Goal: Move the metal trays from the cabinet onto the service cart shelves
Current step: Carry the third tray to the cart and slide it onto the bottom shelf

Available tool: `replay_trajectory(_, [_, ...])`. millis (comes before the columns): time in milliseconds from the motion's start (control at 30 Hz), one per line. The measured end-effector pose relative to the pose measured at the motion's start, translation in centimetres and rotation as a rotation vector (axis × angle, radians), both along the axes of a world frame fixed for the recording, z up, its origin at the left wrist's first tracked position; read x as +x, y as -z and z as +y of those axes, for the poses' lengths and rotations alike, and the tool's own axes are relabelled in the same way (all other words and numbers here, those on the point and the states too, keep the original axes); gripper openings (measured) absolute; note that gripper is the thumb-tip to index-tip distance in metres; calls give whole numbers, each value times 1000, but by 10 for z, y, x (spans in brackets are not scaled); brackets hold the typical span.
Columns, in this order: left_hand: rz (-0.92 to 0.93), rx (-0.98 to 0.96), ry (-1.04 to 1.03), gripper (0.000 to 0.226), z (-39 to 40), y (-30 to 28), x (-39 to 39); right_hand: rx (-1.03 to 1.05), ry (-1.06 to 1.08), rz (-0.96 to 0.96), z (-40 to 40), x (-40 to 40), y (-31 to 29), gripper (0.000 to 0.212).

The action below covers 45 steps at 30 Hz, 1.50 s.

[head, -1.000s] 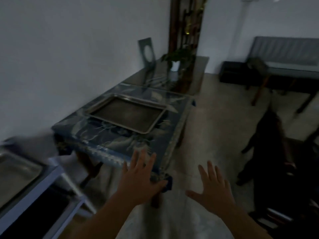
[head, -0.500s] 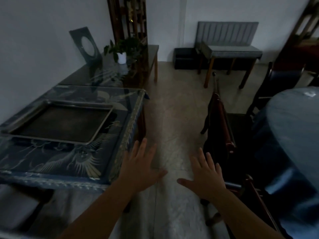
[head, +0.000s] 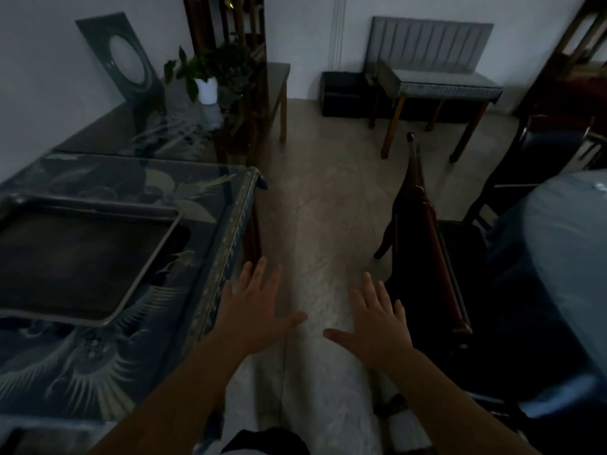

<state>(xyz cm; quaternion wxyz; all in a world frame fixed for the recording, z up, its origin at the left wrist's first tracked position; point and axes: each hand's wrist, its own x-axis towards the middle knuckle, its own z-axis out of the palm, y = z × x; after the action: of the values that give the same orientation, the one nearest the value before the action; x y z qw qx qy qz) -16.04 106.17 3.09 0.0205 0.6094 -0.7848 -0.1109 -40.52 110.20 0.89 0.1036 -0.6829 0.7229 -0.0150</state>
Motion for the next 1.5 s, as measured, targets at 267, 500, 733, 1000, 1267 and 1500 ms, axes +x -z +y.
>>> replay_trajectory(267, [-37, 107, -82, 116, -125, 8, 37, 60, -42, 30, -141, 26, 12, 109])
replay_trajectory(500, [-49, 168, -354, 117, -180, 32, 114, 153, -312, 0, -271, 80, 39, 114])
replay_trajectory(733, [9, 159, -947, 119, -167, 73, 184, 244, -891, 25, -399, 199, 55, 122])
replay_trajectory(1000, [79, 407, -1470, 114, -129, 118, 197, 233, -1488, 148, -442, 353, 72, 105])
replay_trajectory(1267, [202, 217, -1726, 61, -149, 128, 197, 98, -1458, 111, -457, 396, 101, 68])
replay_trajectory(1500, [205, 181, -1709, 51, -133, 126, 146, 249, -1426, 62, -456, 354, 94, 57])
